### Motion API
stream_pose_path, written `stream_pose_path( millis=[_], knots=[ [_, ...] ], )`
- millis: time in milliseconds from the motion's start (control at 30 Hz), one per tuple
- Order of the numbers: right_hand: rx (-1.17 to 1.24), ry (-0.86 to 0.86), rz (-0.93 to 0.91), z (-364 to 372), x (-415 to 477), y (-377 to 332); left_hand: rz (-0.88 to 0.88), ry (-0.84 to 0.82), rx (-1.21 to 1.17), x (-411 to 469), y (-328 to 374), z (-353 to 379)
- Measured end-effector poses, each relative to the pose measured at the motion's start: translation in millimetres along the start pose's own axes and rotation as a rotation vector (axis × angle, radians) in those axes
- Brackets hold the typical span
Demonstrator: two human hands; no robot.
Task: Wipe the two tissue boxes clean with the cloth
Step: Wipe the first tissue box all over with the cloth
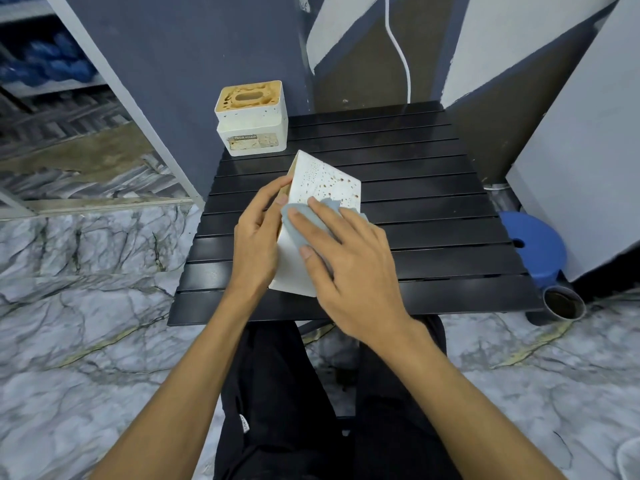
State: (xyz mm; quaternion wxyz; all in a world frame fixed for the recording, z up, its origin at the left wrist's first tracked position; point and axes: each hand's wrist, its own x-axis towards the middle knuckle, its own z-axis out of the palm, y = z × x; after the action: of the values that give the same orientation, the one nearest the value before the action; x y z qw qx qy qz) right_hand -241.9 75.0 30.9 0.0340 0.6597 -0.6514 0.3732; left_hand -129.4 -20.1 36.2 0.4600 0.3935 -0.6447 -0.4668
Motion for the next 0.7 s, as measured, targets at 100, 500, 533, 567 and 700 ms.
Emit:
stream_pose_path(
  millis=[100,500,533,567,700],
  knots=[
    [0.025,-0.028,0.064,-2.0,10.5,13.5,-0.024,-0.005,-0.019,-1.1,1.8,1.5],
    [-0.022,-0.014,0.055,-2.6,14.2,2.6,-0.04,0.024,-0.022,-3.2,1.2,2.8],
    [0.004,-0.004,0.085,-2.6,14.0,6.2,-0.043,0.017,-0.013,-2.9,1.7,3.4],
    [0.027,0.01,0.104,-2.6,12.3,8.6,-0.045,0.011,0.002,-3.0,2.8,3.6],
    [0.051,0.031,0.09,-0.8,7.3,14.7,-0.072,-0.029,0.103,-1.0,9.8,0.0]
  ],
)
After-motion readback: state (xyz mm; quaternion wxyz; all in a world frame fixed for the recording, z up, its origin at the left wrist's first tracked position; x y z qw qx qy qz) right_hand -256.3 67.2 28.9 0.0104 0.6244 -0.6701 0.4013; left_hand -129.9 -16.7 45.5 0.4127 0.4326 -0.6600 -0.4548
